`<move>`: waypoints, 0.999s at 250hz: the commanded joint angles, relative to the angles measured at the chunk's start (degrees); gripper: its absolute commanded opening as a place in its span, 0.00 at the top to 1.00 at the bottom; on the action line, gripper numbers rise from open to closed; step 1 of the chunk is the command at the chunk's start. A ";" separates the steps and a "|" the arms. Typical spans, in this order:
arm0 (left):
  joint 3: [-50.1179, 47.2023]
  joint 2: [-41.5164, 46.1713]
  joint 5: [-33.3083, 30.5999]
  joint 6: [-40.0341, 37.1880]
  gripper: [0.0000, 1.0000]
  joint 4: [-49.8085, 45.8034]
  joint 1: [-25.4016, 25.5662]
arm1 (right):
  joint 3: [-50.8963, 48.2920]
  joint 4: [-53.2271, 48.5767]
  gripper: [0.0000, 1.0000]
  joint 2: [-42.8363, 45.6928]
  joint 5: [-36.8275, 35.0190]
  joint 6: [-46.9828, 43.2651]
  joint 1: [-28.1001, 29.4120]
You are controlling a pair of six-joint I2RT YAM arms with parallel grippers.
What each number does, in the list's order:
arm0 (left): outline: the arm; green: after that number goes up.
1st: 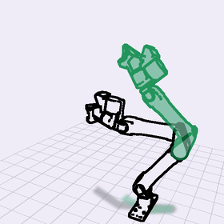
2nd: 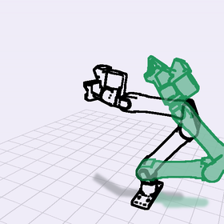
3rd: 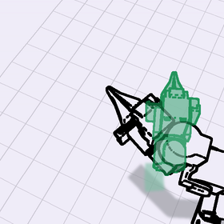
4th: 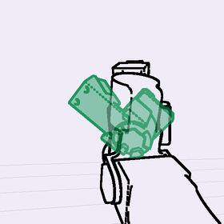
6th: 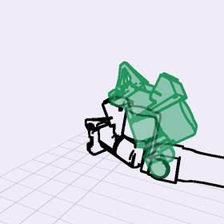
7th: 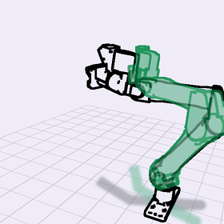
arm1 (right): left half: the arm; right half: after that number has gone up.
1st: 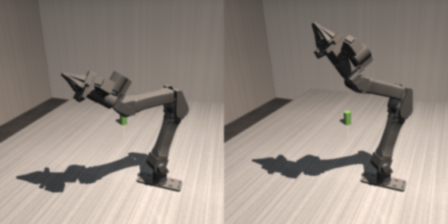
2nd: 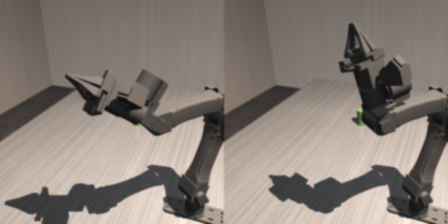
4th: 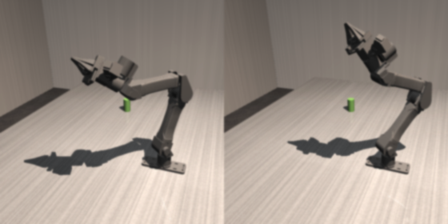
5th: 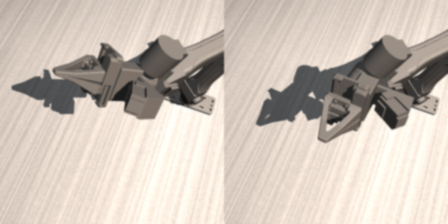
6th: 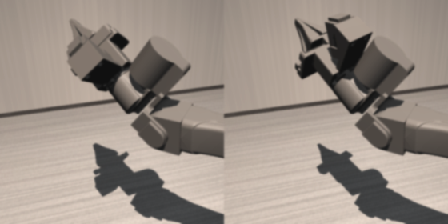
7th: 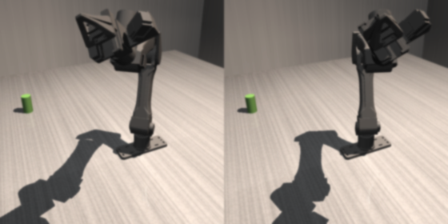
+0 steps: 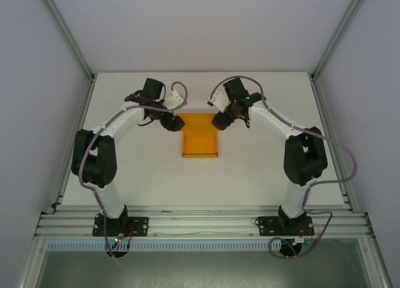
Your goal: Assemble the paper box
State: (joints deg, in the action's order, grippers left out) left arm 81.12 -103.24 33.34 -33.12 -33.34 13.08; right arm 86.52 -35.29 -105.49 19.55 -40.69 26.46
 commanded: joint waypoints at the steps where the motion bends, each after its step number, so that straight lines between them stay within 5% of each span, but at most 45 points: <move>1: 3.46 -0.85 0.52 -2.40 0.44 -5.17 -0.01 | 1.79 -6.45 0.49 0.19 1.96 -1.97 -0.08; 40: 4.37 -1.86 -1.87 -0.01 0.71 -4.63 0.39 | 1.24 -5.79 0.77 0.47 -0.07 -0.47 -0.08; 97: 3.73 -0.61 -8.82 5.22 1.00 -2.19 2.83 | 2.30 -4.65 0.96 0.62 0.64 6.83 -0.06; 158: -0.33 2.31 -11.87 23.16 1.00 9.64 6.54 | 2.03 2.93 1.00 1.43 3.78 30.98 0.59; 217: -5.86 2.56 -12.65 44.75 1.00 21.99 7.77 | 0.80 11.05 1.00 0.53 -6.83 51.79 2.85; 250: -6.97 1.58 -14.30 52.43 1.00 27.15 8.70 | -1.27 16.09 1.00 0.16 -9.70 55.21 5.19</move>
State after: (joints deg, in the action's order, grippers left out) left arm 75.33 -102.10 19.33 6.87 -14.68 20.08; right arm 86.30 -28.88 -105.80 12.36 4.91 28.88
